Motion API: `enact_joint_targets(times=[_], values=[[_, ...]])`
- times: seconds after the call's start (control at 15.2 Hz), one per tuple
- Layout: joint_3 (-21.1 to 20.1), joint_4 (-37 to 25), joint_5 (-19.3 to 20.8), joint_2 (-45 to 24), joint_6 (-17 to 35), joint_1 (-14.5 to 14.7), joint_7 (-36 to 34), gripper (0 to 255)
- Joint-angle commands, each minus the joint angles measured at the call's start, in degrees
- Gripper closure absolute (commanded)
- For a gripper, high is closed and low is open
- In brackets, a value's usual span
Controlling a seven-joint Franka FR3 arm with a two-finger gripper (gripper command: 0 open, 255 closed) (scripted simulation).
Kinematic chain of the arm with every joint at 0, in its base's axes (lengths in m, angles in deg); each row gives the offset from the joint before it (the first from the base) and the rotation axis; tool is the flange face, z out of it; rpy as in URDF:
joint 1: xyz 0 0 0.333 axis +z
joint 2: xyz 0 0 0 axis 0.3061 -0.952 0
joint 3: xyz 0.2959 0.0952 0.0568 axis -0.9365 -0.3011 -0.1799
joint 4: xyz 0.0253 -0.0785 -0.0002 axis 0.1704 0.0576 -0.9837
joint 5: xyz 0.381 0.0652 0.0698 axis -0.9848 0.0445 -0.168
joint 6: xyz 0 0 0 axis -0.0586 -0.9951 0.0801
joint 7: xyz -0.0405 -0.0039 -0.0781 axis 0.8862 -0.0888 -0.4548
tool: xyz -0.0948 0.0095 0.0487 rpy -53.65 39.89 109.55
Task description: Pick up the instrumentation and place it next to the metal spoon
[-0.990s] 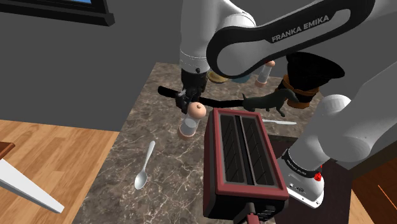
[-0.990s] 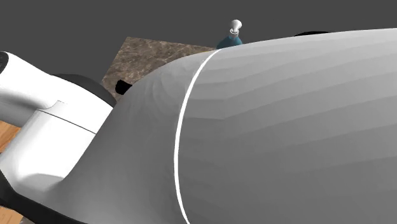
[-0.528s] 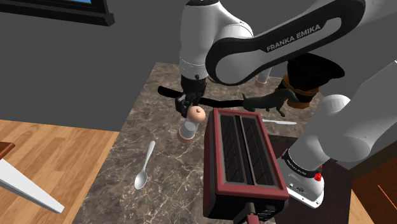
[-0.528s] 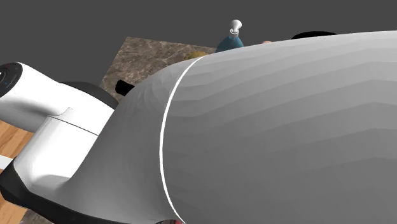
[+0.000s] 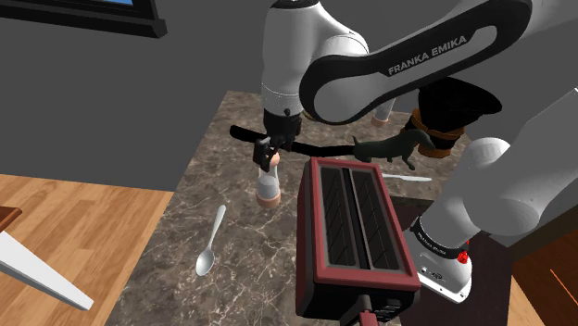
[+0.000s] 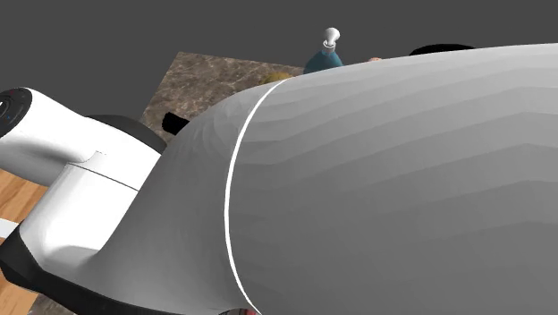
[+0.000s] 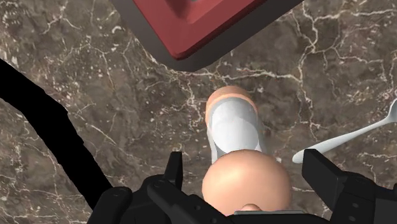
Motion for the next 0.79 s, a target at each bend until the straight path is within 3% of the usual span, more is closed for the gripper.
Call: enact_joint_targets(times=[0.0,0.26,0.73], values=[[0.0,0.0,0.0,0.0,0.0,0.0,0.0,0],[0.3,-4.6,-1.0,3.1,-7.6,0.3,0.7,0],[0.3,-4.6,-1.0,3.1,-7.6,0.3,0.7,0]])
